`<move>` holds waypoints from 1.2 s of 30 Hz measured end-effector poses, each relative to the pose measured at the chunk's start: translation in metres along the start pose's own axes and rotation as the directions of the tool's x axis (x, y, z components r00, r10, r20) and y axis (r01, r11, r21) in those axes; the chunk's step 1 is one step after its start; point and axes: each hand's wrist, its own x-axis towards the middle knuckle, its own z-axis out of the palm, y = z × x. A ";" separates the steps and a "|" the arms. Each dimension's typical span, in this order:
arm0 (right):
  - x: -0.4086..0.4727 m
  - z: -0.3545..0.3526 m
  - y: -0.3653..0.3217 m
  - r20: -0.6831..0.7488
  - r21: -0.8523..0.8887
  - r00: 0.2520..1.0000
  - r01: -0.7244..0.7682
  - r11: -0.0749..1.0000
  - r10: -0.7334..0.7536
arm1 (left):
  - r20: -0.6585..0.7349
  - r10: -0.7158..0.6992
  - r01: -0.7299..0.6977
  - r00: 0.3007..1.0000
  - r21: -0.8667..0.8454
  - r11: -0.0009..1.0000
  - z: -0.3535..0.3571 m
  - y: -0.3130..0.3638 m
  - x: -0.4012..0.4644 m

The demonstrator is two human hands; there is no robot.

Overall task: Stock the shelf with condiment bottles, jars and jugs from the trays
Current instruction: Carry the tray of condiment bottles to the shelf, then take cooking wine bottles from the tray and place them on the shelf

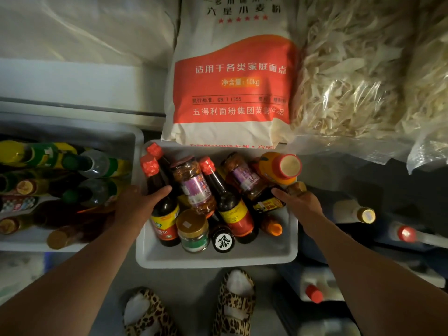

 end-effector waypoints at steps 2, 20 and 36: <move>0.001 0.002 0.003 0.010 -0.058 1.000 0.008 0.998 -0.007 | -0.001 0.001 -0.001 1.000 -0.047 0.999 0.002 0.000 -0.003; -0.021 0.006 0.014 -0.077 0.025 0.997 0.009 1.000 -0.007 | -0.240 0.276 -0.296 0.931 -0.052 0.954 0.012 0.045 -0.078; -0.138 0.106 -0.032 -0.054 -0.134 0.960 0.265 0.955 -0.274 | -0.286 0.108 -0.167 0.952 -0.190 0.967 -0.069 0.002 -0.116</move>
